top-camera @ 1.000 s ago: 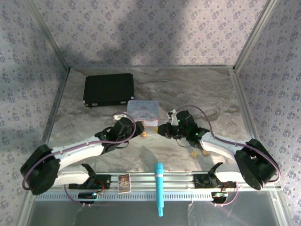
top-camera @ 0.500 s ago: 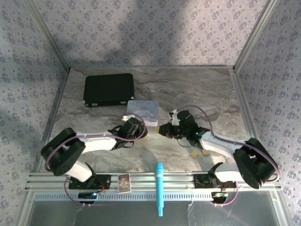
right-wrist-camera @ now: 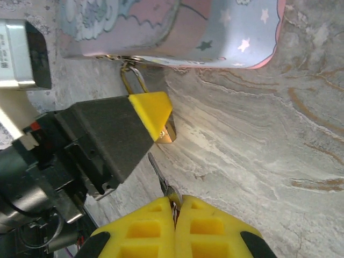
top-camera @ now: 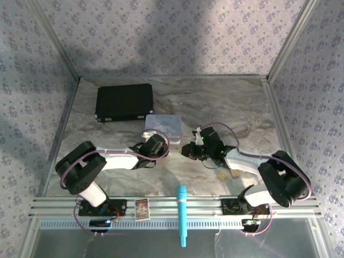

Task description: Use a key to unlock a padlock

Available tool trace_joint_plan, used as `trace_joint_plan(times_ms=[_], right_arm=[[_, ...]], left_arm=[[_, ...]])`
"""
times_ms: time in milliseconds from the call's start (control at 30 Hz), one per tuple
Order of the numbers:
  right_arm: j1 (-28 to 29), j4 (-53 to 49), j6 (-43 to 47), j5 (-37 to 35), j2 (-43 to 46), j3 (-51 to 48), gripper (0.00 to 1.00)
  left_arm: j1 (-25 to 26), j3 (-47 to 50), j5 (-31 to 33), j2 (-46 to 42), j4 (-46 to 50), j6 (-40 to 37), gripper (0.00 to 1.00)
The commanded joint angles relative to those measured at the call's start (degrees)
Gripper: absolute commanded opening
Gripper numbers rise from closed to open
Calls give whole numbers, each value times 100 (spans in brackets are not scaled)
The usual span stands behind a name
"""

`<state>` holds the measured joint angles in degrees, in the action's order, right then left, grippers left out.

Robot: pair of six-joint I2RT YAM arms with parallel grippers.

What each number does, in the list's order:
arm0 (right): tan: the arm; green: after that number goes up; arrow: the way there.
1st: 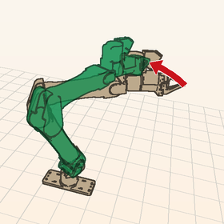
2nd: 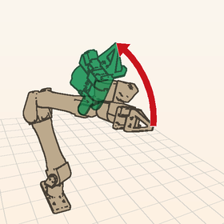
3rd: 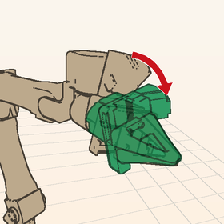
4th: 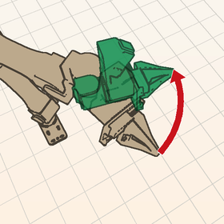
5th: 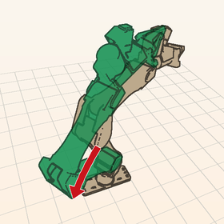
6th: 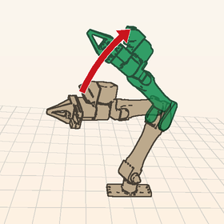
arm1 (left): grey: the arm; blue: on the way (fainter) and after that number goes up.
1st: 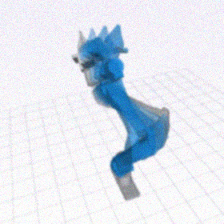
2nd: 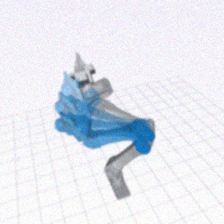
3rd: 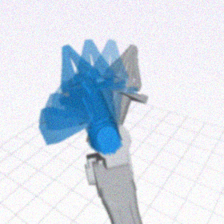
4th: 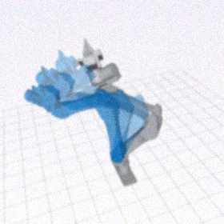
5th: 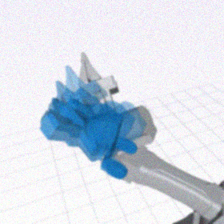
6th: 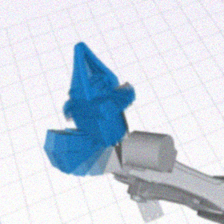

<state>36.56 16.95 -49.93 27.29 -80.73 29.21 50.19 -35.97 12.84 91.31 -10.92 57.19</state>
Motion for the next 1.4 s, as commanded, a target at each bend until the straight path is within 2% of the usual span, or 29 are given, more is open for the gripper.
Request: trace_joint_plan(times_ms=[0,400,533,700,933,1067,1167,1367], right_arm=[[-40,296,-67,137,-192,-110,0],[-61,831,-336,346,-509,-220,0],[-164,1462,-814,664,-651,-351,0],[-210,1550,-1054,817,-665,-362,0],[-245,1822,-1259,991,-609,-487,0],[-246,1712,-1177,942,-610,-504,0],[-270,1647,-1132,851,-639,-533,0],[-298,1778,-1181,869,-733,-530,0]], left_arm=[[120,-94,-284,309,-211,160,34],[162,-121,-199,78,-266,401,15],[164,-197,-198,-203,-317,637,13],[158,-173,62,-596,-454,1119,12],[157,352,124,-512,-2001,1864,11],[158,145,192,-450,-1387,1981,12],[157,390,195,-282,-1969,2379,13],[184,884,172,359,-3825,3191,17]])
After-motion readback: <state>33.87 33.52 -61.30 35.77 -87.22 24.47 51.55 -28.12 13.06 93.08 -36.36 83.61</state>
